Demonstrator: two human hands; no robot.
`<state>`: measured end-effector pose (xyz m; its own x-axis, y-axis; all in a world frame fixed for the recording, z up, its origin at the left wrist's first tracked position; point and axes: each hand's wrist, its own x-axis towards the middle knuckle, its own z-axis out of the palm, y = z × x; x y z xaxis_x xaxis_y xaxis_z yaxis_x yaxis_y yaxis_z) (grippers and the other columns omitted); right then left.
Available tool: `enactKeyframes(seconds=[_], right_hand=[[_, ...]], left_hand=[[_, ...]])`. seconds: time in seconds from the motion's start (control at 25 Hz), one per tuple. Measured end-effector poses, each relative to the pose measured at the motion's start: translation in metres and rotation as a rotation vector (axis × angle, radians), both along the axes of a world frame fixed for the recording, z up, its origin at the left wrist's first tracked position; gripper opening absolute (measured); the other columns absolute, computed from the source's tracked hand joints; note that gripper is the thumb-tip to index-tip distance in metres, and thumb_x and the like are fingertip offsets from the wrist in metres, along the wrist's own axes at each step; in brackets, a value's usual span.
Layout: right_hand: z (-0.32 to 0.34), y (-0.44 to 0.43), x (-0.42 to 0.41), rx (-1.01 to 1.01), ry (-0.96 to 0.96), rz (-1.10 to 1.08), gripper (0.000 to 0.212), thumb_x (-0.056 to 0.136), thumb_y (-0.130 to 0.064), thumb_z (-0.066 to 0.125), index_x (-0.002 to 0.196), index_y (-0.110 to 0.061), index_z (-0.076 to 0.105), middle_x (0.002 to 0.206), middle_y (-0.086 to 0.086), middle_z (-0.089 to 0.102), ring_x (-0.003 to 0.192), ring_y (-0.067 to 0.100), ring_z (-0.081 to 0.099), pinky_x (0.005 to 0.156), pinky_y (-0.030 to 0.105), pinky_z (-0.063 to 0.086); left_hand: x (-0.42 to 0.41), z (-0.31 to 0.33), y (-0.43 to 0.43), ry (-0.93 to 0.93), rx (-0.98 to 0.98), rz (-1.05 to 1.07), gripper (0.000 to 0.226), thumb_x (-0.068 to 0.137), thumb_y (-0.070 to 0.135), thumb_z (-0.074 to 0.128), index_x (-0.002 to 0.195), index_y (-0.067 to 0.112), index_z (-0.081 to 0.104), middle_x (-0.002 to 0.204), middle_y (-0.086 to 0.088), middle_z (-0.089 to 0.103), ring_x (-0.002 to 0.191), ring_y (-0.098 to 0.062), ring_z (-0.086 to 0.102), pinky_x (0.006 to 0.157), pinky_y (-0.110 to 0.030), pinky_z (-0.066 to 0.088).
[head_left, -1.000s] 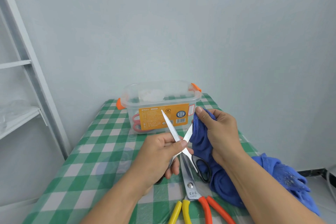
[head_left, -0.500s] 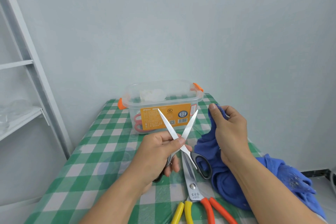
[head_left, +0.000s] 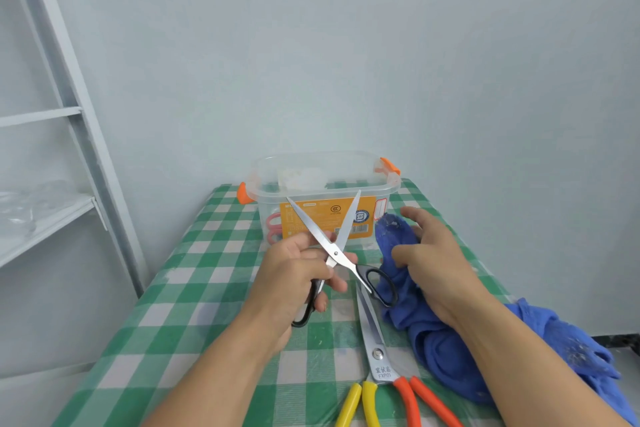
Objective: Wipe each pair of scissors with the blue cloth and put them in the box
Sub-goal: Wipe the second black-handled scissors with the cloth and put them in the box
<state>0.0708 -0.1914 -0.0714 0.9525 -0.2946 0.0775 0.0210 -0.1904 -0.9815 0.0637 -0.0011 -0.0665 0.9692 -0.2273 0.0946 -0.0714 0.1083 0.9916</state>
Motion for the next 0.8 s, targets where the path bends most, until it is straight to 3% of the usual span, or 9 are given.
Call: enactKeyframes(seconds=[0.08,0.28,0.4,0.52,0.64,0.8], right_hand=[[0.0,0.004,-0.002,-0.081,-0.016,0.02,0.078,0.078,0.012,0.055,0.141,-0.033,0.045,0.119,0.002,0.062,0.102,0.024,0.067,0.083,0.04,0.058],[0.002,0.008,-0.007,-0.041,-0.124,-0.016,0.051,0.086,0.009,0.059,0.112,-0.035,0.057,0.096,0.005,0.072,0.072,0.021,0.071,0.059,0.034,0.056],[0.003,0.009,-0.007,-0.014,-0.152,-0.027,0.039,0.091,0.001,0.063,0.109,-0.033,0.058,0.088,0.001,0.075,0.077,0.019,0.072,0.071,0.034,0.058],[0.006,0.009,-0.007,0.092,-0.191,-0.043,0.044,0.087,0.01,0.055,0.105,-0.028,0.065,0.089,0.001,0.077,0.075,0.018,0.071,0.075,0.036,0.058],[0.008,0.009,-0.007,0.241,-0.226,-0.006,0.047,0.08,0.019,0.043,0.102,-0.014,0.068,0.088,0.008,0.077,0.061,0.02,0.062,0.062,0.033,0.054],[0.01,0.011,-0.01,0.144,-0.224,0.088,0.034,0.082,0.016,0.044,0.088,-0.006,0.069,0.071,0.002,0.071,0.051,0.011,0.049,0.048,0.023,0.039]], left_hand=[[0.001,0.001,0.004,-0.021,0.006,0.016,0.036,0.084,-0.017,0.049,0.112,0.002,0.063,0.096,-0.013,0.077,0.063,-0.019,0.064,0.041,-0.025,0.037],[0.002,0.001,0.008,-0.024,-0.002,0.024,0.031,0.087,-0.013,0.051,0.111,0.0,0.064,0.098,-0.012,0.077,0.065,-0.016,0.064,0.043,-0.025,0.04],[0.001,0.003,0.007,-0.025,-0.001,0.032,0.024,0.089,-0.011,0.054,0.109,-0.001,0.065,0.095,-0.012,0.078,0.065,-0.016,0.064,0.043,-0.025,0.04],[0.001,0.003,0.007,-0.013,-0.009,0.037,0.022,0.09,-0.009,0.058,0.105,0.002,0.069,0.096,-0.013,0.077,0.067,-0.016,0.065,0.045,-0.026,0.043],[0.001,0.002,0.006,0.0,-0.025,0.036,0.021,0.089,-0.006,0.064,0.099,0.009,0.076,0.091,-0.01,0.074,0.068,-0.018,0.065,0.047,-0.028,0.048],[0.0,0.003,0.006,0.006,-0.021,0.05,0.019,0.089,-0.005,0.066,0.098,0.009,0.076,0.087,-0.01,0.072,0.065,-0.017,0.063,0.047,-0.028,0.05]])
